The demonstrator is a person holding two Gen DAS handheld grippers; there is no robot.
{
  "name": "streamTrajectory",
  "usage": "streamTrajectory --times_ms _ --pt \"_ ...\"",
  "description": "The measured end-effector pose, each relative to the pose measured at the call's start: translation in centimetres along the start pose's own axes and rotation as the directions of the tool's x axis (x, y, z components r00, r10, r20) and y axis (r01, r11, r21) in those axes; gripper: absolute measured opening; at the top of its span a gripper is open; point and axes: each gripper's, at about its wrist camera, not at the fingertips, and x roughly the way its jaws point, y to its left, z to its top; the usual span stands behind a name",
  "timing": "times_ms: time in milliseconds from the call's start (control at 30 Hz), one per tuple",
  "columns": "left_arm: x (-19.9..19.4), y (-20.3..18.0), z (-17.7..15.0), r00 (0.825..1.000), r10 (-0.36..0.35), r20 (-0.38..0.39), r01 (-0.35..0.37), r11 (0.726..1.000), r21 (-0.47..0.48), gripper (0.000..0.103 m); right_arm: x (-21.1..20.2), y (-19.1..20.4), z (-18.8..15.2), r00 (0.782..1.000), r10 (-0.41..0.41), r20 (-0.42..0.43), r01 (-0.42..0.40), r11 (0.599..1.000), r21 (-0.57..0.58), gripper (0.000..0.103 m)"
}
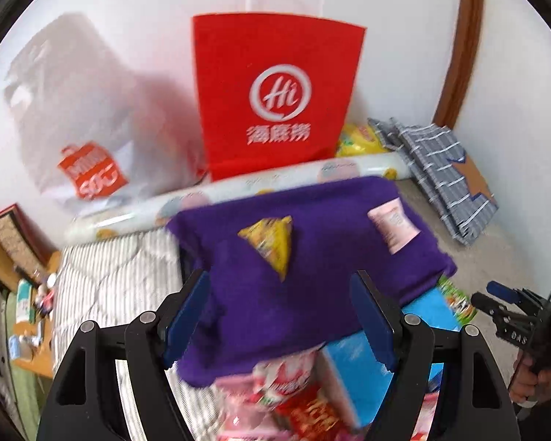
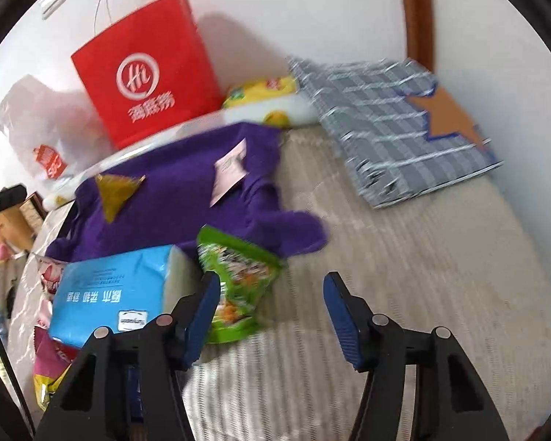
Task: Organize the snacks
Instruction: 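Grasp the green chip bag with the right gripper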
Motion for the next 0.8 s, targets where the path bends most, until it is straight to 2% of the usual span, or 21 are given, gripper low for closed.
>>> streamTrajectory --times_ms 133,267,400,500,600,800 --pt "-0.8 1.6 -1.9 0.997 0.07 -0.011 -0.07 0.997 -0.009 0.078 2.0 0.0 0.2 0.998 0.063 -0.023 -0.062 0.998 0.029 0.053" --pt "-1.4 3.6 -3.3 0.994 0.106 -0.023 -0.107 0.993 -0.043 0.078 5.0 0.0 0.2 0.99 0.094 -0.109 -0.091 0.995 0.032 0.053" --pt "-1.6 5.4 -4.6 0.996 0.083 -0.041 -0.087 0.991 -0.099 0.078 6.1 -0.1 0.1 0.985 0.114 -0.127 -0.109 0.993 0.05 0.053" --pt "-1.2 6.0 -5.6 0.993 0.094 -0.068 -0.101 0.988 -0.113 0.078 5.9 -0.3 0.2 0.986 0.13 -0.109 -0.124 0.99 0.059 0.039" --pt "-0.8 6.3 -6.3 0.992 0.09 -0.086 -0.1 0.988 -0.12 0.078 4.9 -0.3 0.0 0.989 0.121 -0.086 -0.118 0.992 0.042 0.038" --pt "0.1 5.2 -7.4 0.995 -0.007 -0.095 -0.005 0.993 -0.118 0.078 2.0 -1.4 -1.1 0.996 0.077 -0.036 -0.075 0.995 0.058 0.038"
